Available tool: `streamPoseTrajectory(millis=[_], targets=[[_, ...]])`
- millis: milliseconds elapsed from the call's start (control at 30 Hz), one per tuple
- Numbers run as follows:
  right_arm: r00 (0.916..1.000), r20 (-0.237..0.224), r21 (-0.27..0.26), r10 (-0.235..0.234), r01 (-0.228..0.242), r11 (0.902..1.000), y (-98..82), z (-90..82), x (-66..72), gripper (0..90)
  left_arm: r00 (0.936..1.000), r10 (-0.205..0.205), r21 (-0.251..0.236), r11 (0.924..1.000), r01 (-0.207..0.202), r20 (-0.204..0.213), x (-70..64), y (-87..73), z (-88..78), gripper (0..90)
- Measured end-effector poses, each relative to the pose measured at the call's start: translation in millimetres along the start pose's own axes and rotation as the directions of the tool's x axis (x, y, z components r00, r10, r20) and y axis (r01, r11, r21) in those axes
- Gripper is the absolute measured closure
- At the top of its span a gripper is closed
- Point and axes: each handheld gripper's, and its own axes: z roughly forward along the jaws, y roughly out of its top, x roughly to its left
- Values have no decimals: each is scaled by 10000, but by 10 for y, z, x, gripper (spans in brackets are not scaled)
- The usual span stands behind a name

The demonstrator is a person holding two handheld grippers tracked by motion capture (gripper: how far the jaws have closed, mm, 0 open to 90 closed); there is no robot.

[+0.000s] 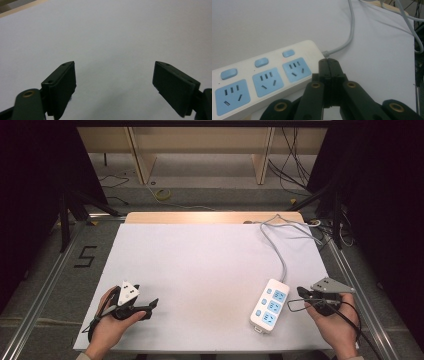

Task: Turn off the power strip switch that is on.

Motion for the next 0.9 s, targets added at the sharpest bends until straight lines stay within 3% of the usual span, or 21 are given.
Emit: streamPoseTrajectory(millis=[567, 900], targets=[[9999, -97, 94, -30, 31, 10000, 7, -5, 4, 900, 10000, 16, -7, 10000, -16, 9, -10, 2, -2, 187], [9992, -317, 127, -236, 240, 9996, 126, 23, 59, 900, 10000, 27, -52, 10000, -27, 18, -16, 10, 0, 188]])
